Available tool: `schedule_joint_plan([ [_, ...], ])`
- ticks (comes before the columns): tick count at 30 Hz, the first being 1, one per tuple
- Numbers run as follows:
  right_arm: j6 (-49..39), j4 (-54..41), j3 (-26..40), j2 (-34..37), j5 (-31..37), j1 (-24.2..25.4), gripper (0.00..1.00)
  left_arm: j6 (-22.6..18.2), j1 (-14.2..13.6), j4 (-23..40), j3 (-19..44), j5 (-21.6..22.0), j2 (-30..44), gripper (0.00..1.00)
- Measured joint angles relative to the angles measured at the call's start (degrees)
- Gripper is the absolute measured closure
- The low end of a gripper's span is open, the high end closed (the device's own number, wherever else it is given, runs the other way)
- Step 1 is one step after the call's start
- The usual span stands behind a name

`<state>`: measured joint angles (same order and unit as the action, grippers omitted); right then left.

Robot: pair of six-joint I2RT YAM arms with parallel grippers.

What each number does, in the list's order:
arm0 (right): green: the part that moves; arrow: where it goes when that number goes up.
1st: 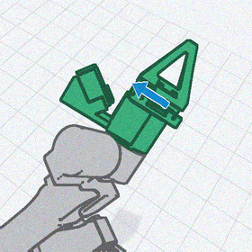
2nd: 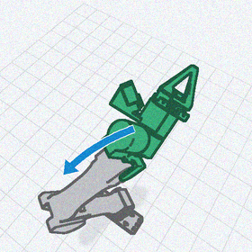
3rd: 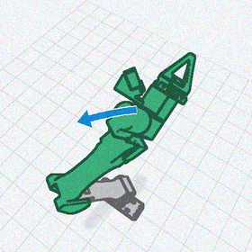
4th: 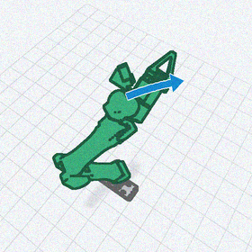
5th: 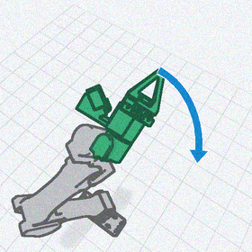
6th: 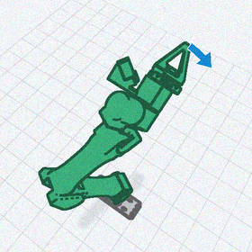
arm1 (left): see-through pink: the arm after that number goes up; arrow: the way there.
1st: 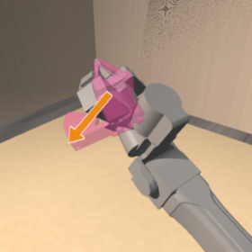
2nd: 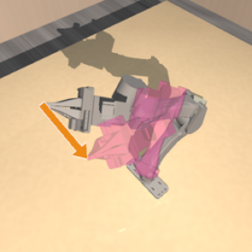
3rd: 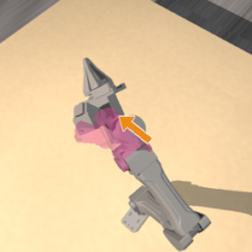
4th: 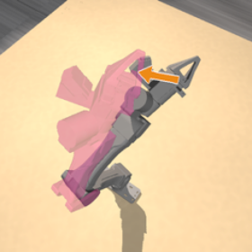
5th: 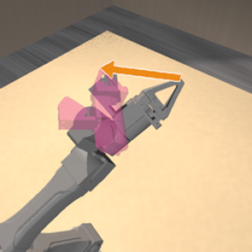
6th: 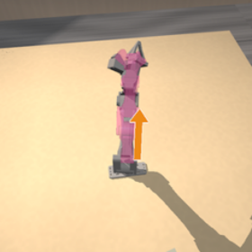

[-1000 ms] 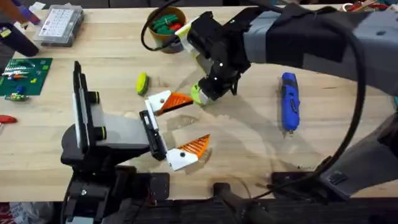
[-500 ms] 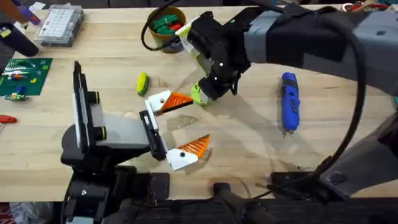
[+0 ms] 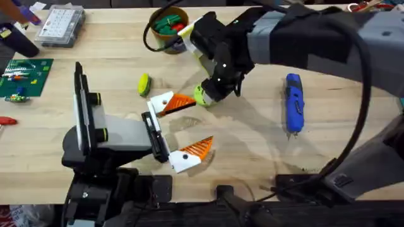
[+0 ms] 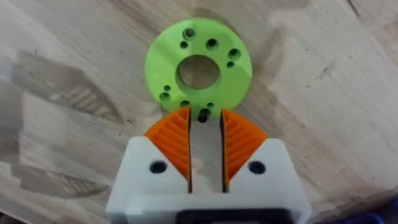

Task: Pick up the gripper from the table and insert it into the empty holder that is missing its gripper. Then pick up a screw, insert it into the mounting hole, and use the screwdriver to tighten it. Finally, clean up the table by picking up the vegetable and placing it into the bucket.

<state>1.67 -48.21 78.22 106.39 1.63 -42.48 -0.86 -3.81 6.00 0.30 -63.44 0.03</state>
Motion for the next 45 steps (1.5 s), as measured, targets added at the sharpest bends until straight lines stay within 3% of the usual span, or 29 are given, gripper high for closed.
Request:
schedule_joint_plan([
  [18, 0.0, 0.0, 0.0, 0.9, 0.0, -0.6, 0.789, 0.0, 0.0, 0.0, 0.0, 0.0, 0.0, 0.011],
  [22, 0.0, 0.0, 0.0, 0.9, 0.1, -0.6, 0.86, 0.0, 0.0, 0.0, 0.0, 0.0, 0.0, 0.011],
  [24, 0.0, 0.0, 0.0, 0.9, 0.1, -0.6, 0.97, 0.0, 0.0, 0.0, 0.0, 0.0, 0.0, 0.011],
  [26, 0.0, 0.1, 0.0, 0.9, 0.0, -0.6, 0.996, 0.0, 0.0, 0.0, 0.0, 0.0, 0.0, 0.011],
  [45, 0.0, 0.1, 0.0, 0.9, 0.1, -0.6, 0.999, 0.0, 0.0, 0.0, 0.0, 0.0, 0.0, 0.011],
])
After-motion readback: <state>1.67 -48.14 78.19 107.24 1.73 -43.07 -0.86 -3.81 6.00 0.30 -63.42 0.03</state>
